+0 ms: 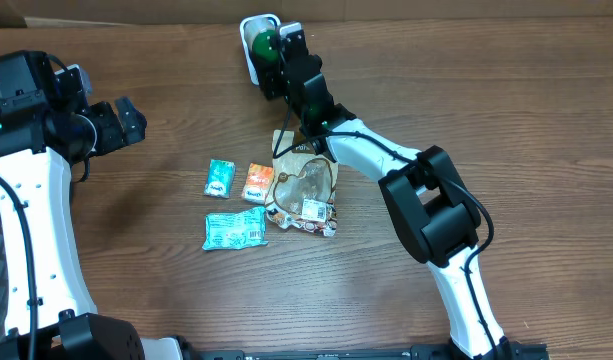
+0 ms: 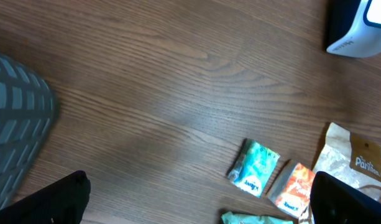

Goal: Scan the item barcode
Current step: 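Carry the green-capped bottle to the white scanner with the right gripper, then carry the bottle right and set it upright, opening the right gripper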

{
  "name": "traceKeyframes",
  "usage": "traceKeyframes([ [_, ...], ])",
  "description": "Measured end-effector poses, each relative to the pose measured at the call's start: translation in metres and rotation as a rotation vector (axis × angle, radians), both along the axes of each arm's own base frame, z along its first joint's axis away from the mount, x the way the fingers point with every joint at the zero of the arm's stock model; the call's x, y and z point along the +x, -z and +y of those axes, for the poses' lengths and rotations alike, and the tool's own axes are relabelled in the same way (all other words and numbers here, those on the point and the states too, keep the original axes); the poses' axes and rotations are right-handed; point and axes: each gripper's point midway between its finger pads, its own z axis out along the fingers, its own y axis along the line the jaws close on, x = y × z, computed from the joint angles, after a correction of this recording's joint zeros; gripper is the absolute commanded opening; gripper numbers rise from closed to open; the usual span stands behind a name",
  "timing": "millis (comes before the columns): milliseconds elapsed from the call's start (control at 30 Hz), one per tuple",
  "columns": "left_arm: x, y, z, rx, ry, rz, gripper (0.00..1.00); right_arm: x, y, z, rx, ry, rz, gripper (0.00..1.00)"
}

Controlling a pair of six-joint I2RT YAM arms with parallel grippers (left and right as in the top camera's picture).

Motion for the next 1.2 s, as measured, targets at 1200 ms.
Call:
traceKeyframes([
  [1200, 0.0, 0.0, 0.0, 0.0, 0.0, 0.0, 1.0, -0.231, 0.058, -0.34, -0.062, 0.725, 1.144, 0.08],
])
